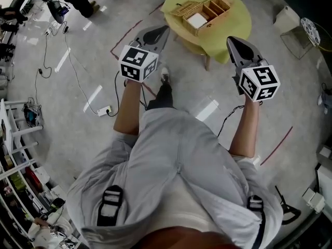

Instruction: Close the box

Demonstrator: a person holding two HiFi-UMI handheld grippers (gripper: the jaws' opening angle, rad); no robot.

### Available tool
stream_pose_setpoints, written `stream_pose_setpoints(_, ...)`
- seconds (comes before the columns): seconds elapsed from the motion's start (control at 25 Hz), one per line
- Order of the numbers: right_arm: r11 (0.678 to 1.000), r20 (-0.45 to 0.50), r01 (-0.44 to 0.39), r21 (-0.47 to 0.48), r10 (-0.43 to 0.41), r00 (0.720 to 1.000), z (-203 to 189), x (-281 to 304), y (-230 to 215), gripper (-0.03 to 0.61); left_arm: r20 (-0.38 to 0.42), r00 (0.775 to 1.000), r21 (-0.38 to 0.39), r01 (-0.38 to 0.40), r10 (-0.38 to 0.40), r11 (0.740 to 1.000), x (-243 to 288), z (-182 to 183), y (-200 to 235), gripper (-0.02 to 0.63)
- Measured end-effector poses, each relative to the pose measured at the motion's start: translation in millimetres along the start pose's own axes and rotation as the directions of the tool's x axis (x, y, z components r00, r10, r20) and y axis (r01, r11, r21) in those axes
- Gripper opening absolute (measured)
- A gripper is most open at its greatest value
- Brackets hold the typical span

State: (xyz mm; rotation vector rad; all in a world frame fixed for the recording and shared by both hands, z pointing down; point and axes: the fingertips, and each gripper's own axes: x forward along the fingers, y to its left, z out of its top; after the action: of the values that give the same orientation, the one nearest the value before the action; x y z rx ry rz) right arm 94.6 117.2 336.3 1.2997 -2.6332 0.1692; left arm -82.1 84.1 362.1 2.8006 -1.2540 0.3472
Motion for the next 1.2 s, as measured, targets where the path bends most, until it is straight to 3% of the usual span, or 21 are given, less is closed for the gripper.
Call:
stream_pose_setpoints(0.36, 0.999, -0.026, 0.034, -0.018, -0.034, 0.999, 11.2, 83.3, -51.3, 0.018, 0.020, 0.999, -0.024, 0.042, -0.041, 0.999, 73.2, 3.9, 69.1, 0.028)
stream_pose_setpoints(0.76, 0.998, -0.107, 0.033, 0.049, -0.027, 0.994, 20.3, 202.9, -110.2, 0.018, -0.064, 0.992, 0.006, 0.113, -0.112, 0.994, 170.0, -2.6, 170.0, 0.028)
stream_pose_setpoints(0.96, 0.996, -0.152, 0.036, 0.081, -0.023, 0.988, 14.4, 251.2, -130.8, 0.017, -0.158, 0.971, 0.043, 0.188, -0.179, 0.981, 212.3, -31.2, 204.8, 0.029)
stream_pose_setpoints(1.2, 0.989, -0.184, 0.109, 0.102, -0.089, 0.979, 0.3, 291.7, -156.8, 0.018, -0.238, 0.931, 0.004, 0.285, -0.276, 0.958, 259.0, -70.7, 240.4, 0.029)
